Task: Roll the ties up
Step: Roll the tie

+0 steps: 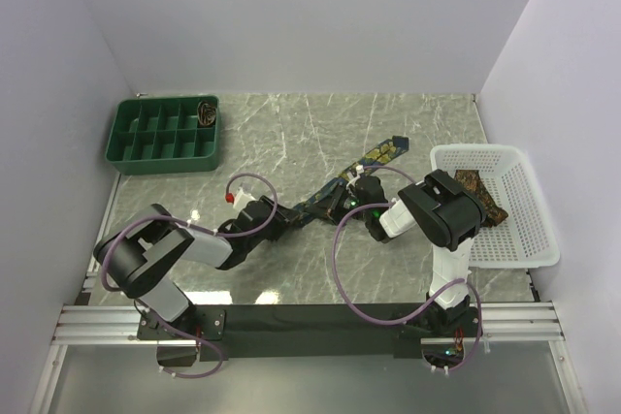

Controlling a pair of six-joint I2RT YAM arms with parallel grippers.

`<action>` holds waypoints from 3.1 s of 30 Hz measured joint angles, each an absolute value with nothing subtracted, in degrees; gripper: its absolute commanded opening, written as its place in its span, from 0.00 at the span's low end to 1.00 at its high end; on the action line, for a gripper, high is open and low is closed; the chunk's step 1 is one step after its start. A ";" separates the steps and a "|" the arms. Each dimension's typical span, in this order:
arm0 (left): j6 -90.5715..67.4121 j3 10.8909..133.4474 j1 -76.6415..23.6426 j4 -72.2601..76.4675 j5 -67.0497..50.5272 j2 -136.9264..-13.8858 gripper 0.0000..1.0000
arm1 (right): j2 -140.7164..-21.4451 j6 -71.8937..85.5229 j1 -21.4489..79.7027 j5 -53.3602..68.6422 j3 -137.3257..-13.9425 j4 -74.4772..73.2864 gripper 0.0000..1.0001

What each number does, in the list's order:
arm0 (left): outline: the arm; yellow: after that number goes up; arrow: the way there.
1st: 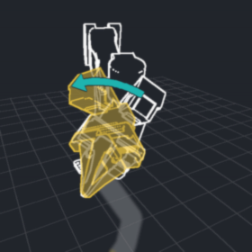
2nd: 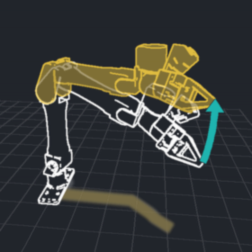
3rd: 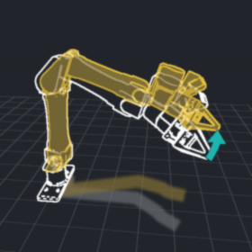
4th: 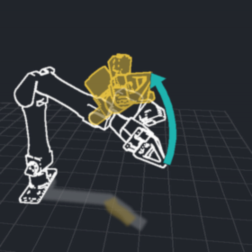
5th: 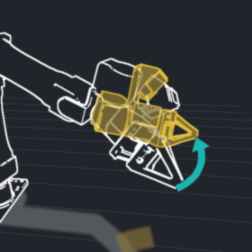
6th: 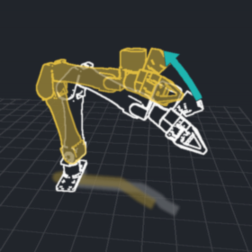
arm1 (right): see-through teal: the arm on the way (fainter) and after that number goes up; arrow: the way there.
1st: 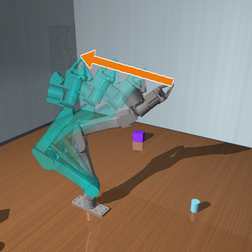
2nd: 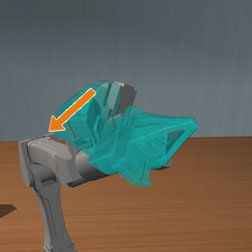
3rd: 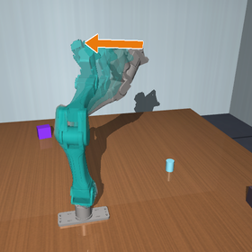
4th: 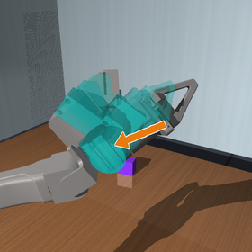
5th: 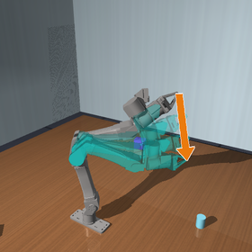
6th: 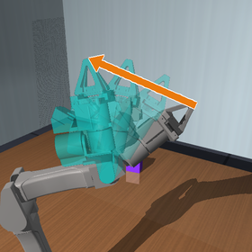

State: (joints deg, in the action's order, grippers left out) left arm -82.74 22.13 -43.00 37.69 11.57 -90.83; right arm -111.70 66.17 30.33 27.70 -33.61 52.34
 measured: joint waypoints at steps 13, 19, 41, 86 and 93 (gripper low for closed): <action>-78.22 27.22 -43.44 25.21 12.80 -87.59 0.01 | -110.30 63.46 30.55 27.51 -34.28 49.36 0.21; -72.93 34.70 -43.79 9.87 13.23 -85.54 0.01 | -105.47 57.45 30.94 26.00 -34.61 42.02 0.46; -50.59 60.58 -36.21 -34.30 13.89 -91.92 0.01 | -94.00 25.39 39.97 14.55 -38.57 25.63 0.49; -56.73 53.56 -24.93 -33.17 7.35 -84.55 0.01 | -109.54 38.28 46.76 20.43 -53.47 18.09 0.22; -56.93 52.66 -24.93 -32.36 7.14 -82.87 0.01 | -114.19 41.19 46.96 19.49 -58.24 20.73 0.21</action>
